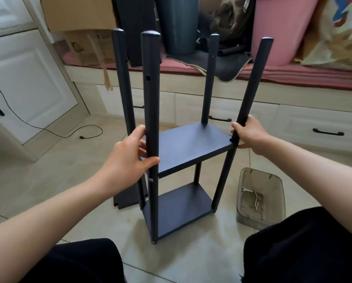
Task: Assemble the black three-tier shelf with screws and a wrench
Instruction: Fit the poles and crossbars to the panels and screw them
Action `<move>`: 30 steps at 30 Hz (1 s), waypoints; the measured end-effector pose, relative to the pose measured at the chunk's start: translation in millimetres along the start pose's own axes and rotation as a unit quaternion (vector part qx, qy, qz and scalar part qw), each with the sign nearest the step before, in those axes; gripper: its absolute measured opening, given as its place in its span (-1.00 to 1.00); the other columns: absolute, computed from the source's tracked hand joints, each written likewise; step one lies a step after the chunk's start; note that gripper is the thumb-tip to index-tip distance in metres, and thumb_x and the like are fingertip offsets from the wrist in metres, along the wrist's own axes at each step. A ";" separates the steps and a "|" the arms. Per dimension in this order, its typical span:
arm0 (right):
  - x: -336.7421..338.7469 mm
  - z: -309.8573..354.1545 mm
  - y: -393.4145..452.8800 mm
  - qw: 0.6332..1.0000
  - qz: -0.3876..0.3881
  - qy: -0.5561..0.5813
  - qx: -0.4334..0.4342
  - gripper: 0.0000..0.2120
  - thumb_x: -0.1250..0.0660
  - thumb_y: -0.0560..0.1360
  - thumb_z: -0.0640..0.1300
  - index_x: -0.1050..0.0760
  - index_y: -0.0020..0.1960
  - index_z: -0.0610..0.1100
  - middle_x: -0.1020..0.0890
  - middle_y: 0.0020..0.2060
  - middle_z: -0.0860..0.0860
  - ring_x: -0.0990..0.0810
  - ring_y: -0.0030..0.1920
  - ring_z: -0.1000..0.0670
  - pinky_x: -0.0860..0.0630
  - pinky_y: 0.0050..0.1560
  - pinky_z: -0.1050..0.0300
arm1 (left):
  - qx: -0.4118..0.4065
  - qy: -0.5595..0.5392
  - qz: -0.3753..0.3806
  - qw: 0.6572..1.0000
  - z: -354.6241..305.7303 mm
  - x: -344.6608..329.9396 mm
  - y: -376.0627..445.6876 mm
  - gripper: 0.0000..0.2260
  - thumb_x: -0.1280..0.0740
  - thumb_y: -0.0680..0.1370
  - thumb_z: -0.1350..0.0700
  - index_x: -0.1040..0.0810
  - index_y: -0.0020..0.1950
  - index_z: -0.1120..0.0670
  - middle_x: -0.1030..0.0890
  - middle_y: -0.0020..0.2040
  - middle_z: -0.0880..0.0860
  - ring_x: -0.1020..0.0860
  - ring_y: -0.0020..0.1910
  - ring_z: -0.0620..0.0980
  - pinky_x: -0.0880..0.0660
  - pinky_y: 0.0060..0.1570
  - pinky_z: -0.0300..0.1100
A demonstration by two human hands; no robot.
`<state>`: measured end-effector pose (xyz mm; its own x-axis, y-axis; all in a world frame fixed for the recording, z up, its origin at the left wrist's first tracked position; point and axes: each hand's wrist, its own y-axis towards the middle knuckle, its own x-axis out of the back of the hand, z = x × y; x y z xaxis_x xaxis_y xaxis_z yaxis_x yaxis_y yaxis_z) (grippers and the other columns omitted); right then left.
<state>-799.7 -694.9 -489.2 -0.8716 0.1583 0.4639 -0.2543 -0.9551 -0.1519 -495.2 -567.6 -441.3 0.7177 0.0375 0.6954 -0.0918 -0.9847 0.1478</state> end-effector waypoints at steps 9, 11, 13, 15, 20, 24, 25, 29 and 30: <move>29.2 -17.6 -10.5 1.000 -0.023 -0.015 -0.011 -0.82 -0.19 0.66 -0.06 -0.36 0.15 -0.16 -0.61 -0.05 -0.17 -0.68 -0.12 -0.10 -0.65 -0.18 -0.05 | -0.028 0.011 -0.027 0.999 7.1 -15.7 44.9 -0.60 -0.48 0.52 0.23 -0.38 0.21 -0.05 -0.66 -0.03 0.02 -0.65 -0.04 -0.08 -0.49 -0.14 -0.33; 34.4 -18.9 -15.2 1.000 -0.016 -0.023 -0.003 -0.81 -0.19 0.66 -0.05 -0.38 0.14 -0.18 -0.62 -0.04 -0.19 -0.69 -0.13 -0.08 -0.66 -0.11 -0.10 | -0.026 0.010 -0.033 0.999 11.3 -18.7 53.1 -0.59 -0.48 0.52 0.23 -0.38 0.22 -0.07 -0.66 -0.04 -0.02 -0.63 -0.04 -0.15 -0.44 -0.17 -0.39; 38.6 -20.1 -20.8 1.000 -0.007 -0.028 0.008 -0.80 -0.19 0.66 -0.05 -0.40 0.13 -0.18 -0.62 -0.02 -0.19 -0.70 -0.13 -0.07 -0.66 -0.05 -0.15 | -0.024 0.001 -0.040 0.999 15.5 -21.1 59.7 -0.60 -0.47 0.52 0.25 -0.38 0.20 -0.07 -0.66 -0.05 -0.05 -0.64 -0.04 -0.16 -0.46 -0.16 -0.38; 41.0 -21.5 -27.4 0.999 0.002 -0.030 0.015 -0.81 -0.20 0.65 -0.04 -0.40 0.14 -0.16 -0.61 -0.01 -0.16 -0.69 -0.11 -0.06 -0.65 -0.01 -0.17 | -0.019 -0.009 -0.049 0.999 20.9 -23.2 65.7 -0.61 -0.48 0.51 0.28 -0.38 0.17 -0.05 -0.66 -0.05 -0.03 -0.66 -0.04 -0.09 -0.54 -0.10 -0.24; 41.1 -23.7 -43.8 0.999 0.039 -0.011 0.013 -0.83 -0.22 0.65 -0.05 -0.42 0.16 -0.12 -0.62 0.04 -0.14 -0.67 -0.01 -0.08 -0.62 0.07 -0.22 | 0.008 -0.036 -0.060 0.998 33.0 -24.3 77.2 -0.62 -0.45 0.51 0.34 -0.39 0.19 0.05 -0.66 0.00 0.11 -0.66 0.01 0.08 -0.59 0.03 -0.01; 38.2 -22.7 -56.7 0.998 0.060 -0.023 0.026 -0.83 -0.22 0.64 -0.07 -0.42 0.17 -0.13 -0.61 0.07 -0.16 -0.66 0.00 -0.04 -0.61 0.07 -0.21 | 0.019 -0.033 -0.073 0.997 39.5 -23.9 82.0 -0.60 -0.44 0.52 0.35 -0.38 0.21 0.04 -0.64 0.01 0.09 -0.65 0.03 0.08 -0.57 0.04 -0.07; 37.8 -22.6 -58.8 0.997 0.064 -0.032 0.031 -0.84 -0.22 0.64 -0.07 -0.43 0.16 -0.13 -0.62 0.06 -0.16 -0.65 0.01 -0.06 -0.61 0.07 -0.21 | 0.022 -0.031 -0.073 0.997 41.1 -23.9 81.9 -0.60 -0.44 0.52 0.35 -0.38 0.21 0.04 -0.64 0.01 0.08 -0.65 0.03 0.08 -0.57 0.05 -0.05; 38.4 -22.7 -61.9 0.993 0.083 -0.069 0.047 -0.84 -0.22 0.64 -0.04 -0.46 0.17 -0.07 -0.63 0.05 -0.08 -0.62 0.10 -0.12 -0.57 0.10 -0.12 | 0.037 -0.021 -0.077 0.996 48.9 -23.5 80.0 -0.56 -0.47 0.49 0.36 -0.40 0.27 0.08 -0.64 0.05 0.14 -0.65 0.01 0.10 -0.56 0.01 -0.07; 38.1 -22.8 -62.0 0.992 0.086 -0.078 0.053 -0.81 -0.22 0.64 -0.02 -0.46 0.20 -0.06 -0.62 0.07 -0.05 -0.61 0.12 -0.09 -0.56 0.14 -0.08 | 0.042 -0.023 -0.080 0.996 51.4 -23.5 79.7 -0.56 -0.47 0.49 0.36 -0.40 0.27 0.09 -0.64 0.06 0.15 -0.65 0.01 0.11 -0.56 0.01 -0.06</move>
<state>-826.6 -624.0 -482.0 -0.8209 -0.0410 0.5696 -0.0558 -0.9869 -0.1514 -483.9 -655.7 -481.9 0.7497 0.1894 0.6340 0.0838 -0.9776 0.1929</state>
